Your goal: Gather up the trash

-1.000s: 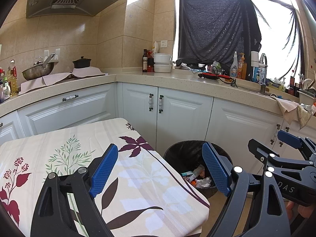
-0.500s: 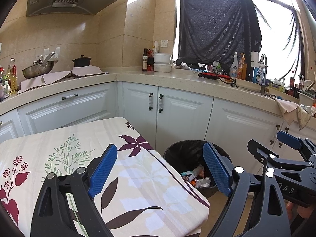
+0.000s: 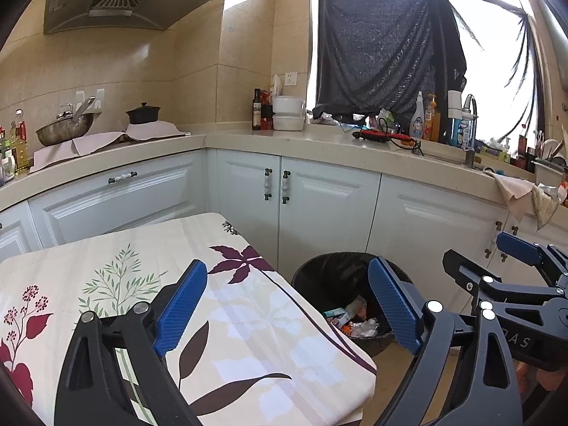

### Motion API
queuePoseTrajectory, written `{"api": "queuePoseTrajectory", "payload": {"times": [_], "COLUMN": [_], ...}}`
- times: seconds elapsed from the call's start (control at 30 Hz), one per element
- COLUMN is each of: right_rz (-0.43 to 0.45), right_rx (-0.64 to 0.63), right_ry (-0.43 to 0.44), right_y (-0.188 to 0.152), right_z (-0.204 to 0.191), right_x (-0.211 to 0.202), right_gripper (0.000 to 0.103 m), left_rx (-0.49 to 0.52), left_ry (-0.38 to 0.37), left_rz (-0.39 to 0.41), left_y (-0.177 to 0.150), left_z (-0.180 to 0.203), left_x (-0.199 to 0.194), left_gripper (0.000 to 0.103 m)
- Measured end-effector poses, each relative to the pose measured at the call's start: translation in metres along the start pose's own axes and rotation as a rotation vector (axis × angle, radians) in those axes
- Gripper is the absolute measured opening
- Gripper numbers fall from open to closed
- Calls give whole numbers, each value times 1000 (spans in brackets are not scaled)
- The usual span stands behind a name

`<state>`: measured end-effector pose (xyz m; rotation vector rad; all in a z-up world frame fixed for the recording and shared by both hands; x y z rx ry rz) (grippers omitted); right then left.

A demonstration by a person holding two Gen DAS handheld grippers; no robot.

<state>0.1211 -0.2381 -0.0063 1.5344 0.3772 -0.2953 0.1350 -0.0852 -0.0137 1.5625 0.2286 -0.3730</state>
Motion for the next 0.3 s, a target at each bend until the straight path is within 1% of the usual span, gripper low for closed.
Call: {"api": "queuePoseTrajectory", "payload": {"times": [0.13,0.2,0.3], "right_rz": [-4,-12,-25], "right_rx": [-3,-4,-16], "right_ry": [5,19,45], "right_y": [-1,-2,-2], "right_z": [-3,-8,-21], "right_x": [3,7,16], "right_gripper": [90,90,91], "left_rx": [2,0,-17], "left_ry": [23,32,67], "left_rz": [-15,-34,-81], "left_y": [-2,-5,-15], "left_z": [-8,-14,-34], "left_x": [5,8,19], "left_gripper": [89,89,89]}}
Point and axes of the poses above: each gripper's, at about its wrist camera, not at the fingertips, and x roughly the way its jaws point, z to its right, y to its top, the point moved 9 cm from there along x, roughly the way its jaws point, and after that the axes turned 4 degrees about y, right-handed, at the moved point
